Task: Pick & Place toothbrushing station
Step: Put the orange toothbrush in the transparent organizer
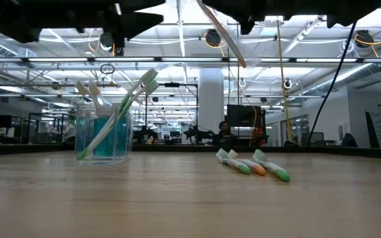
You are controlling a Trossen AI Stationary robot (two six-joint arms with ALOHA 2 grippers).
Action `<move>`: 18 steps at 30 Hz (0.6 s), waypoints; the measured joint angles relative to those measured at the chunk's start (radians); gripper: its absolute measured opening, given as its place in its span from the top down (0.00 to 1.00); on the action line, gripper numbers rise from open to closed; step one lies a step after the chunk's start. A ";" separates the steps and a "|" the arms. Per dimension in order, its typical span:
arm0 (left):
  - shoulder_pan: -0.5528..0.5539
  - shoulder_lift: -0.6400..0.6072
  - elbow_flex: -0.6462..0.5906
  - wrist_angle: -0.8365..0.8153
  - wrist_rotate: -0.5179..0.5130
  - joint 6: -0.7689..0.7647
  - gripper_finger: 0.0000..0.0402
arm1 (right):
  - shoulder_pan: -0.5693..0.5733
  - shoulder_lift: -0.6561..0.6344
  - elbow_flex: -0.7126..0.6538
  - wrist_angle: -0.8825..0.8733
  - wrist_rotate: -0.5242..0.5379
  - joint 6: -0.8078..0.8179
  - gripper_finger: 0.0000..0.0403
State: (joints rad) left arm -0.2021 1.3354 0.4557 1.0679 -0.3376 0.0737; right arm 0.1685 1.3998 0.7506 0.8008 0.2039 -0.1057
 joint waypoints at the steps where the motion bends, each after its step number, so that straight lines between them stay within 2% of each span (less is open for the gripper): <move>1: 0.002 0.022 0.018 0.000 0.001 0.000 0.34 | 0.005 0.000 0.000 0.005 0.000 -0.005 1.00; 9: 0.037 0.193 0.151 -0.003 0.150 -0.083 0.34 | 0.020 0.000 0.001 0.021 0.001 -0.038 1.00; 18: 0.039 0.317 0.268 0.000 0.215 -0.079 0.34 | 0.020 0.000 0.001 0.033 0.002 -0.038 1.00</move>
State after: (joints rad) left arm -0.1631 1.6520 0.7236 1.0680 -0.1229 -0.0048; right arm 0.1883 1.3994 0.7517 0.8341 0.2058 -0.1440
